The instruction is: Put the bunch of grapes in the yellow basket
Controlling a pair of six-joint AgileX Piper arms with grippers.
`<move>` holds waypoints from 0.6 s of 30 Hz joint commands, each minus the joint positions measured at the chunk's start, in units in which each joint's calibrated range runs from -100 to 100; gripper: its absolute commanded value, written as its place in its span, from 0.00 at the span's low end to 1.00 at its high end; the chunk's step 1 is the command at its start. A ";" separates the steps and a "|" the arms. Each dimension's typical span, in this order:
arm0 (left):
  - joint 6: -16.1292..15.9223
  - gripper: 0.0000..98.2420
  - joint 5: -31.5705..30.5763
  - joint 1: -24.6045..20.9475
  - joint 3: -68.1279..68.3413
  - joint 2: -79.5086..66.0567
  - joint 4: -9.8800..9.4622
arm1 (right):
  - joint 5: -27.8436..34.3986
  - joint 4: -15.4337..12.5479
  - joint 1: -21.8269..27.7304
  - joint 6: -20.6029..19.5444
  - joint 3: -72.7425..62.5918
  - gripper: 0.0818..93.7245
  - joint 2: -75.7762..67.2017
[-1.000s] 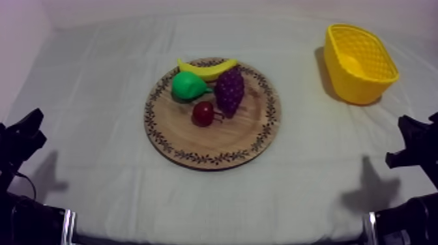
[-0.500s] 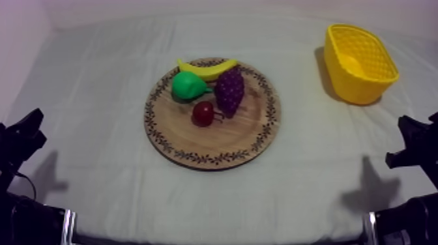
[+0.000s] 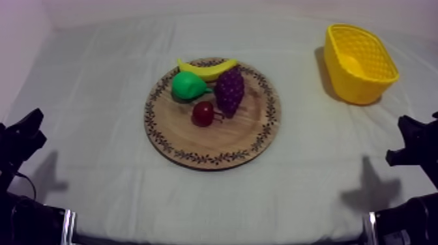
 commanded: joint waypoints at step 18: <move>0.00 0.00 0.00 -0.01 -0.02 0.00 -0.02 | -2.23 1.34 -2.93 -1.02 -2.67 0.00 4.74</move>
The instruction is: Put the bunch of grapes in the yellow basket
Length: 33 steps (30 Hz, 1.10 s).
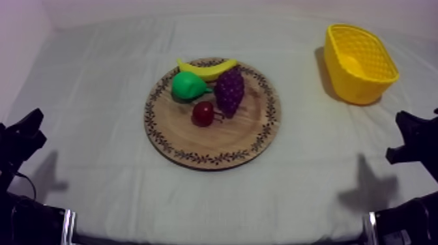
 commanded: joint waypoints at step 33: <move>0.00 0.00 0.00 -0.01 -0.02 0.00 -0.02 | 16.08 7.79 -14.61 -7.24 -49.95 0.01 47.49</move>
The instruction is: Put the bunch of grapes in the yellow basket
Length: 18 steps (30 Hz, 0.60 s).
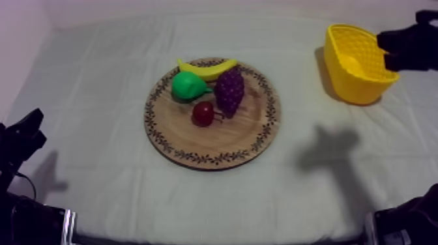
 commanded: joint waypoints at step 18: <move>0.00 0.00 0.00 -0.01 -0.02 0.00 -0.02 | 18.01 1.44 -8.89 -5.65 -32.86 0.01 26.46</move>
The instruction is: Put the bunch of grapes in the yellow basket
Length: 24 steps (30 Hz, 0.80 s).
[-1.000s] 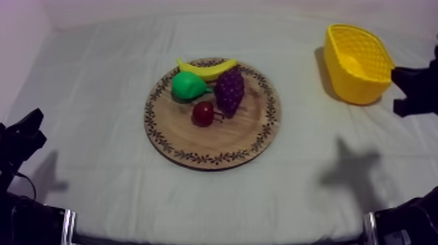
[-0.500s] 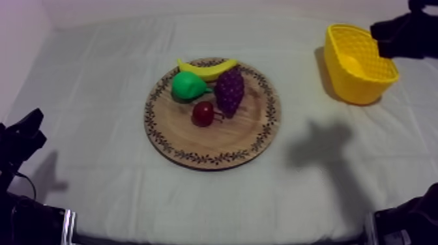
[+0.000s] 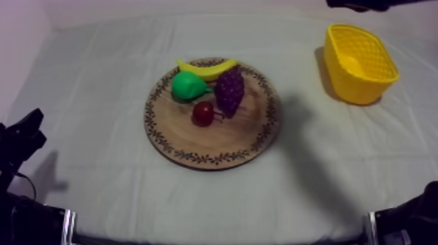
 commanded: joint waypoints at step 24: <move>0.00 0.00 0.00 -0.01 -0.02 0.00 -0.02 | 16.83 7.29 -7.97 -16.39 -24.56 0.00 27.74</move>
